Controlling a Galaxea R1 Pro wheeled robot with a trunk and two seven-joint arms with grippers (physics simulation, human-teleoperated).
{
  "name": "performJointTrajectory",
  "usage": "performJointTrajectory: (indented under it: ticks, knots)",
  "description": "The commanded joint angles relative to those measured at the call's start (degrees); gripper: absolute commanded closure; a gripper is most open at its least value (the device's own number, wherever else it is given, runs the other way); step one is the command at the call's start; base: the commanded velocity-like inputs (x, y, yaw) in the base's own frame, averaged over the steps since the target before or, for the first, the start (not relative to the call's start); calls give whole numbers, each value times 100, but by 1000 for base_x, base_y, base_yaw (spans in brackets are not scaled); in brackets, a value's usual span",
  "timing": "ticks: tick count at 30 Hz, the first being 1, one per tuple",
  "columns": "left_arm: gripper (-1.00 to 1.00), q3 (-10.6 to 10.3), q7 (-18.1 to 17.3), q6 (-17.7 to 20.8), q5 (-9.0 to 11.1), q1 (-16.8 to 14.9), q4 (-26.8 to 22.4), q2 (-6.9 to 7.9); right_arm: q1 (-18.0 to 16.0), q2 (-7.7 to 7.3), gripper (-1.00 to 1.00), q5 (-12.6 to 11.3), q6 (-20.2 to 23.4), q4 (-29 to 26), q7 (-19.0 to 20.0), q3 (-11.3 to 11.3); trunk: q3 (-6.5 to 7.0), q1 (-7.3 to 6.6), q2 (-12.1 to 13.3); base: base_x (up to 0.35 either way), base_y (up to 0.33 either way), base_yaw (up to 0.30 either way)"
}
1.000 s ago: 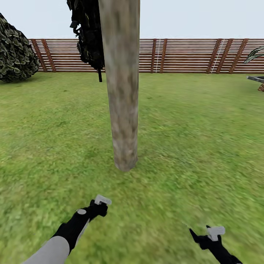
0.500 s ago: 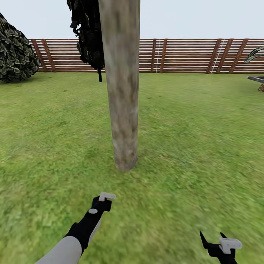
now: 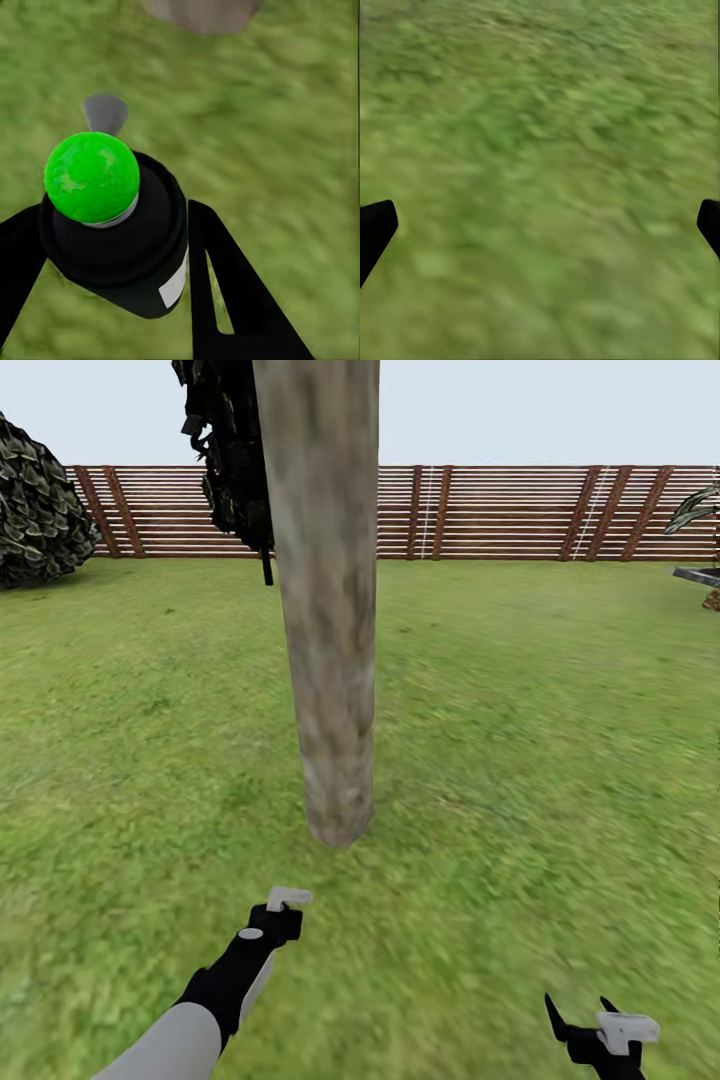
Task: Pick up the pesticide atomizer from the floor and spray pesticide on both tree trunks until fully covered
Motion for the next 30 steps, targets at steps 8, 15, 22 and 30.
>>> performJointTrajectory:
  ticks: [8,15,22,30]
  knots:
    - [100,7,-9,1323,1,191,-766,35,202,175,-100,8,-855,42,11,-1,-90,110,-201,41,8,-31]
    - [100,8,-11,1325,1,196,-813,30,202,176,-100,8,-856,177,11,-1,-161,198,-361,0,0,0]
    - [100,-11,-9,1325,1,195,-837,22,202,176,-100,1,-856,177,11,-1,-197,242,-441,0,0,0]
    - [100,-41,14,1276,-6,194,-853,11,202,167,-100,-7,-864,142,2,-9,-215,264,-481,0,0,-162]
